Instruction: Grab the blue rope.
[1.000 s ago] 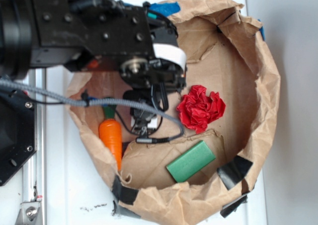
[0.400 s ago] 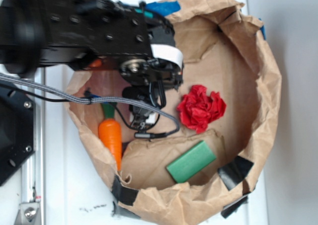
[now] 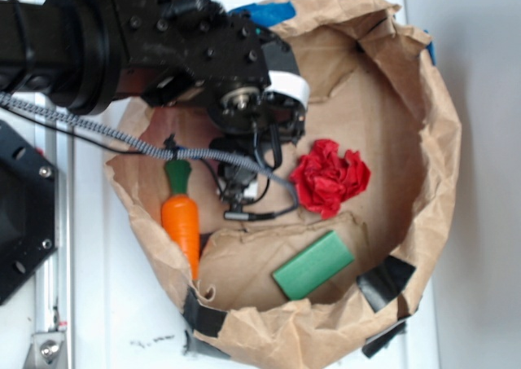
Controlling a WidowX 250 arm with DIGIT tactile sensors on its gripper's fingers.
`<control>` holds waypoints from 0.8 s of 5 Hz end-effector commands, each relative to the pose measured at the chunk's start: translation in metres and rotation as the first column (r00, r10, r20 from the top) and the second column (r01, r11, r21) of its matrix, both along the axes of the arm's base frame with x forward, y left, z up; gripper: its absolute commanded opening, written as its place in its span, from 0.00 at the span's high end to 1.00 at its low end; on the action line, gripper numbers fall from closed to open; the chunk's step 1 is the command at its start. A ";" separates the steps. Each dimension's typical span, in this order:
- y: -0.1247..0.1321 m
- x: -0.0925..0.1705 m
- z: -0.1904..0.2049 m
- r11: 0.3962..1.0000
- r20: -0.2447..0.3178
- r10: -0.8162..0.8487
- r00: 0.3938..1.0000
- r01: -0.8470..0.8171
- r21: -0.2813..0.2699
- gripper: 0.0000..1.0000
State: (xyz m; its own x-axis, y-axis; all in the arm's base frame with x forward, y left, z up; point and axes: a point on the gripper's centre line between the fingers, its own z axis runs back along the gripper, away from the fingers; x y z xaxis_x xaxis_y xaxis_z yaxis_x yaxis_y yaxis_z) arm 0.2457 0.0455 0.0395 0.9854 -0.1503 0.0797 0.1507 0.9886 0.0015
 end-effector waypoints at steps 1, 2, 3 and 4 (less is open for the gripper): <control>0.004 0.007 0.009 1.000 0.043 0.016 0.999 -0.016 0.004 0.00; 0.007 0.007 0.009 1.000 0.045 0.018 0.999 -0.018 -0.004 0.00; 0.011 0.012 0.003 1.000 0.032 0.008 0.999 -0.007 -0.013 0.00; 0.010 0.015 -0.008 1.000 0.005 0.000 1.000 0.000 -0.004 0.00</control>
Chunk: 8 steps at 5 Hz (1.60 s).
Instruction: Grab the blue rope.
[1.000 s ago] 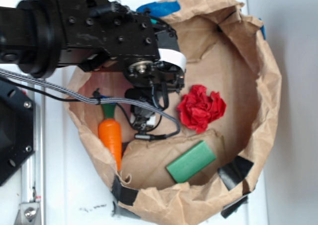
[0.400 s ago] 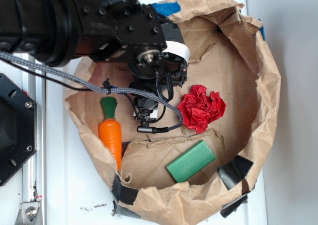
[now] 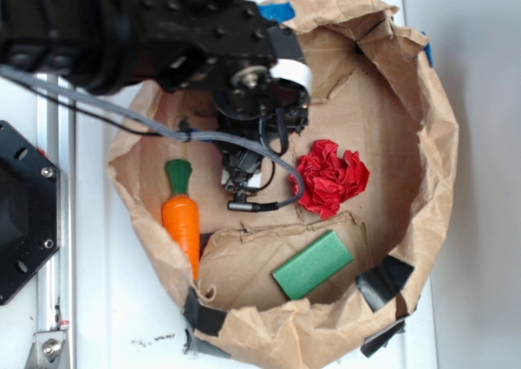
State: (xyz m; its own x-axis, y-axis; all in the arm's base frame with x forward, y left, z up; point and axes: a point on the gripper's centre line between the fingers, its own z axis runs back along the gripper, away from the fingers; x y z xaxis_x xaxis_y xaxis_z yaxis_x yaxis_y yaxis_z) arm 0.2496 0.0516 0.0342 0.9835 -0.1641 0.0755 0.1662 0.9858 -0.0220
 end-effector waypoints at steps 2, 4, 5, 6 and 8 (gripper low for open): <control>-0.008 0.018 -0.020 0.999 -0.024 -0.025 0.999 0.026 0.039 0.00; -0.008 0.016 -0.017 0.999 0.001 -0.010 1.000 0.009 0.041 1.00; -0.006 0.017 -0.015 0.999 0.004 -0.009 1.000 0.009 0.039 1.00; -0.004 0.016 -0.013 0.999 0.007 -0.006 1.000 0.006 0.031 1.00; -0.004 0.013 0.010 0.999 0.001 -0.035 0.999 0.035 0.009 1.00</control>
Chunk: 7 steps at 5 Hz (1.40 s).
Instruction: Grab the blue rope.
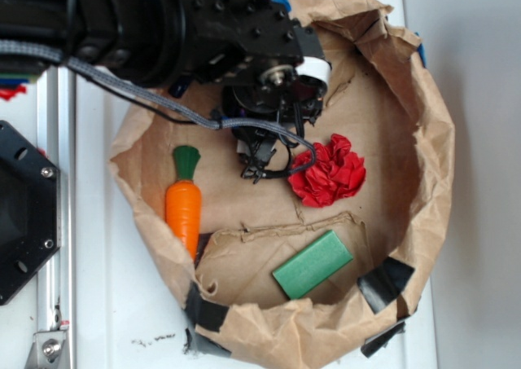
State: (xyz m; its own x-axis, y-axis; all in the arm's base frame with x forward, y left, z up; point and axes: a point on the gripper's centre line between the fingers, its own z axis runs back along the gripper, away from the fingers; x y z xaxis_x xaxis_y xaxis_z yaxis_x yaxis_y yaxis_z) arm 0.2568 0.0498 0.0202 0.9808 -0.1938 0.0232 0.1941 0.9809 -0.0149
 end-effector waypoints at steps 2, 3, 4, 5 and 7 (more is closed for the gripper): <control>-0.023 0.013 0.098 0.999 0.080 -0.047 0.996 0.047 -0.009 1.00; -0.021 0.023 0.128 1.000 0.076 -0.011 0.997 0.011 -0.007 1.00; -0.027 0.030 0.143 1.000 0.110 0.013 0.994 -0.011 -0.013 1.00; -0.037 0.030 0.155 0.999 0.119 -0.004 0.993 0.009 -0.045 1.00; -0.073 0.032 0.160 0.999 0.105 -0.015 0.994 0.019 -0.044 1.00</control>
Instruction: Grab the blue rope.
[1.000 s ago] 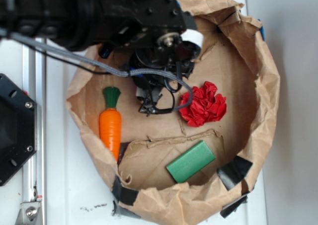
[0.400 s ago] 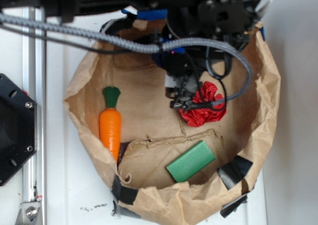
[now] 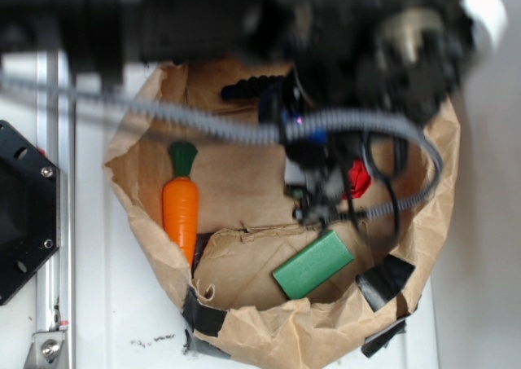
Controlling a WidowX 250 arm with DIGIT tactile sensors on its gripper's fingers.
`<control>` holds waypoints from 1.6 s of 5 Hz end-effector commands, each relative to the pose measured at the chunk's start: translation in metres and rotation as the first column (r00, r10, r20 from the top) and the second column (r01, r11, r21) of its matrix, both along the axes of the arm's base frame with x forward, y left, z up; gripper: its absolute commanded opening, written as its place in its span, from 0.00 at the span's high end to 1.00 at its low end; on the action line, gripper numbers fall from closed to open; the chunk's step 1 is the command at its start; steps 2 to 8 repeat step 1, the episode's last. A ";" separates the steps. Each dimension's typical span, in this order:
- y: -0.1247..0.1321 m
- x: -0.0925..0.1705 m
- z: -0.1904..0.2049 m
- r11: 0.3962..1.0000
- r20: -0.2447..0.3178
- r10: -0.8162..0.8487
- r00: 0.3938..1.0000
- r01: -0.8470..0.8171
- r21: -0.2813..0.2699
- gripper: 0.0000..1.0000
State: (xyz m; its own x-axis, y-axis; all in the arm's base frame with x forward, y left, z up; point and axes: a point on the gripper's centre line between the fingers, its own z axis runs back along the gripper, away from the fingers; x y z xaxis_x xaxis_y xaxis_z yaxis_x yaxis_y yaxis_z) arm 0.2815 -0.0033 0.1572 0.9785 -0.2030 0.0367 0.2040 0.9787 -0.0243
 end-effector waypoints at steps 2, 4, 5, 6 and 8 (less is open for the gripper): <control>-0.024 0.005 0.024 0.998 0.097 -0.010 0.995 0.016 -0.056 1.00; -0.024 0.005 0.024 0.998 0.097 -0.010 0.995 0.016 -0.056 1.00; -0.024 0.005 0.024 0.998 0.097 -0.010 0.995 0.016 -0.056 1.00; -0.024 0.005 0.024 0.998 0.097 -0.010 0.995 0.016 -0.056 1.00; -0.024 0.005 0.024 0.998 0.097 -0.010 0.995 0.016 -0.056 1.00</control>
